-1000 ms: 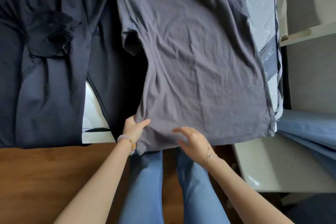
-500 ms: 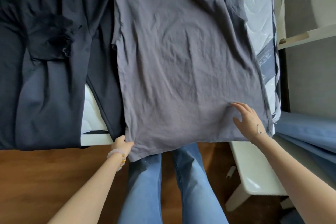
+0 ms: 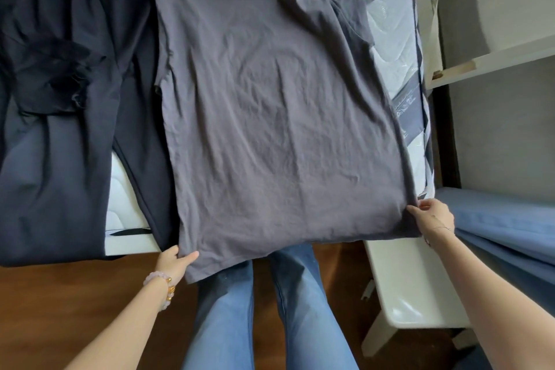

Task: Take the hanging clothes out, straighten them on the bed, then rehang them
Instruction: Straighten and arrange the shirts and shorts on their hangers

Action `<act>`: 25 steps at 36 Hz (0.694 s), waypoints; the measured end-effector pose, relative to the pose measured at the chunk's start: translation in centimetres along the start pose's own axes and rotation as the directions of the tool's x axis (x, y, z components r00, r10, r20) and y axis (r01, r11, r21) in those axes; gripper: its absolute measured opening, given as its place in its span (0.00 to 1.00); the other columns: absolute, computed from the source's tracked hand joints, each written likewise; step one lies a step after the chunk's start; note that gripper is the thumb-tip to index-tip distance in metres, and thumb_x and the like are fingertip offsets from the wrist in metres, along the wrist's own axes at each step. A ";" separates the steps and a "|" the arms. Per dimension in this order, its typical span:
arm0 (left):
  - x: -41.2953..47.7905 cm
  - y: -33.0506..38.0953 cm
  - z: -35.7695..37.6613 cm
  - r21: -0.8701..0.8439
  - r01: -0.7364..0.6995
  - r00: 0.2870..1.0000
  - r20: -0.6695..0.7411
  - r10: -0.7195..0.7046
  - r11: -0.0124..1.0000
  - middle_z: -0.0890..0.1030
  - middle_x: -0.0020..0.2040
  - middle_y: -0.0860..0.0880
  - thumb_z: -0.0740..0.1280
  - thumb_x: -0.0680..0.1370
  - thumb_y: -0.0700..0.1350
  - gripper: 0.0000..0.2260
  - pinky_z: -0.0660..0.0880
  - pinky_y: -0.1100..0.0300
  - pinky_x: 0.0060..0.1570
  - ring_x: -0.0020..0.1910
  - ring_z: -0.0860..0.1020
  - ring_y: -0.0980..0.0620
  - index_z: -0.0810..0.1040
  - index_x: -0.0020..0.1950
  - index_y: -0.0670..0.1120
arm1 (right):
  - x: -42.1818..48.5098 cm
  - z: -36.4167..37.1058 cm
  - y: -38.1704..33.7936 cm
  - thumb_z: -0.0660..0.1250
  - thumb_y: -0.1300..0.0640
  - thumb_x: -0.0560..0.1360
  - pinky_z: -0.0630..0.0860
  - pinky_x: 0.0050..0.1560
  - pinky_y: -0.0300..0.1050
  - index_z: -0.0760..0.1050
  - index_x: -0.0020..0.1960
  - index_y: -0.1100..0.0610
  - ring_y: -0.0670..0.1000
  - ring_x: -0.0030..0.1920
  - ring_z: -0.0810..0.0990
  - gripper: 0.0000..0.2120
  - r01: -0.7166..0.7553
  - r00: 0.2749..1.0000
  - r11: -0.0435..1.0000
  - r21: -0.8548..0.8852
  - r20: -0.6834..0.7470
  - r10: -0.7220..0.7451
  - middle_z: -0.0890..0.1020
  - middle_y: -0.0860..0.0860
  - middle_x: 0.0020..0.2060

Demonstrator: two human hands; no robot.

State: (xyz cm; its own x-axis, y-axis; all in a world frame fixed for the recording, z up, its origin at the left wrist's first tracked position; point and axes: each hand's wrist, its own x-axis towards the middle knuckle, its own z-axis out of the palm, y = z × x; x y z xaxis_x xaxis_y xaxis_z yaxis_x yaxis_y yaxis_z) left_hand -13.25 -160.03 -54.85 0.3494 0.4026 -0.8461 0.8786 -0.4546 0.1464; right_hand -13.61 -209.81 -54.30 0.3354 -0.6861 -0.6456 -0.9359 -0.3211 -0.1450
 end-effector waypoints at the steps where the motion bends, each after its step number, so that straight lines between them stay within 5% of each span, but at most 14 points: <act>1: -0.1 -0.2 0.0 0.010 -0.011 0.999 -0.031 0.011 1.000 0.81 0.55 0.36 0.70 0.77 0.38 0.13 0.72 0.51 0.53 0.58 0.78 0.37 0.77 0.58 0.31 | 0.1 -0.1 0.3 0.68 0.55 0.73 0.72 0.54 0.50 0.78 0.52 0.60 0.62 0.55 0.77 0.11 -0.006 1.000 1.000 -0.016 0.004 0.006 0.81 0.61 0.53; 5: 0.0 -0.8 0.0 0.085 -0.053 0.988 -0.141 0.064 0.995 0.79 0.43 0.40 0.71 0.76 0.39 0.07 0.70 0.53 0.47 0.45 0.76 0.43 0.74 0.43 0.38 | 0.0 -0.2 1.7 0.65 0.53 0.76 0.72 0.54 0.50 0.80 0.51 0.59 0.64 0.55 0.77 0.11 -0.049 0.999 0.995 -0.090 -0.023 0.047 0.81 0.62 0.51; 9: 0.0 -0.7 0.5 0.166 -0.015 0.974 -0.222 0.052 0.986 0.77 0.40 0.40 0.69 0.77 0.37 0.08 0.67 0.55 0.42 0.41 0.72 0.43 0.73 0.40 0.38 | -0.3 0.3 2.0 0.64 0.53 0.75 0.72 0.55 0.50 0.79 0.52 0.56 0.63 0.55 0.77 0.10 -0.100 0.995 0.985 -0.140 0.007 0.102 0.80 0.62 0.53; 15: -0.9 0.9 1.1 0.220 0.069 0.980 -0.200 -0.024 0.973 0.80 0.54 0.34 0.62 0.77 0.33 0.02 0.71 0.52 0.47 0.48 0.76 0.39 0.74 0.48 0.35 | -1.1 0.5 1.9 0.62 0.54 0.74 0.71 0.54 0.50 0.76 0.55 0.57 0.63 0.55 0.77 0.12 -0.116 0.992 0.951 -0.286 0.010 0.124 0.78 0.62 0.55; 19: -2.2 2.3 1.2 0.254 0.088 0.976 -0.213 -0.033 0.963 0.77 0.59 0.33 0.62 0.78 0.34 0.15 0.73 0.48 0.55 0.57 0.76 0.34 0.70 0.64 0.36 | -1.5 0.2 1.4 0.62 0.57 0.72 0.73 0.53 0.50 0.73 0.57 0.59 0.62 0.55 0.76 0.14 -0.084 0.995 0.943 -0.323 0.029 0.098 0.78 0.61 0.56; 25: -1.8 5.6 0.1 0.211 -0.032 0.967 -0.242 0.084 0.977 0.73 0.64 0.35 0.65 0.77 0.35 0.20 0.72 0.46 0.61 0.62 0.74 0.34 0.69 0.68 0.37 | -0.7 -1.3 -2.4 0.61 0.60 0.74 0.72 0.56 0.55 0.71 0.63 0.59 0.63 0.60 0.73 0.17 0.159 0.974 0.944 -0.288 -0.109 -0.198 0.75 0.60 0.61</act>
State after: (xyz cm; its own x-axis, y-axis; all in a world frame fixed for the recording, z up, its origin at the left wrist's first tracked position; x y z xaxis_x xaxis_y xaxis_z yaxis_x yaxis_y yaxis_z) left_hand -8.95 -163.38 -52.52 0.4906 0.5434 -0.6812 0.7783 -0.6249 0.0620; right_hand -11.49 -209.39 -52.56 0.5236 -0.6762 -0.5182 -0.7992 -0.6006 -0.0238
